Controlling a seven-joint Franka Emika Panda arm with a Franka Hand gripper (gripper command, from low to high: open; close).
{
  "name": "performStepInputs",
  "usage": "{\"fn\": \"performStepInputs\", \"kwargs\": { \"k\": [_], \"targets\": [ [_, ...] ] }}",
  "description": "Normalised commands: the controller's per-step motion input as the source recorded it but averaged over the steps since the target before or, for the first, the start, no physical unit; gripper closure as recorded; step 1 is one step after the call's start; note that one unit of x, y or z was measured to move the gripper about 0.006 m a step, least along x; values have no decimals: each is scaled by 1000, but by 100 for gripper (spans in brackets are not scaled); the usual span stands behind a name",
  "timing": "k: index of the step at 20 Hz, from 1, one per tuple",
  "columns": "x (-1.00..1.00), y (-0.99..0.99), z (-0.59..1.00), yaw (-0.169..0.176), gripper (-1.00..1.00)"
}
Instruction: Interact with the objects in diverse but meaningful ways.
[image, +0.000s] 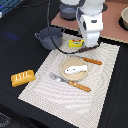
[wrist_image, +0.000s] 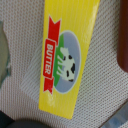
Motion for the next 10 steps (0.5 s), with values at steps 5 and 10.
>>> {"fn": "performStepInputs", "kwargs": {
  "k": [5, 10],
  "targets": [
    [-449, 214, -380, 0, -100],
    [-526, 183, -404, 0, -100]
  ]
}}
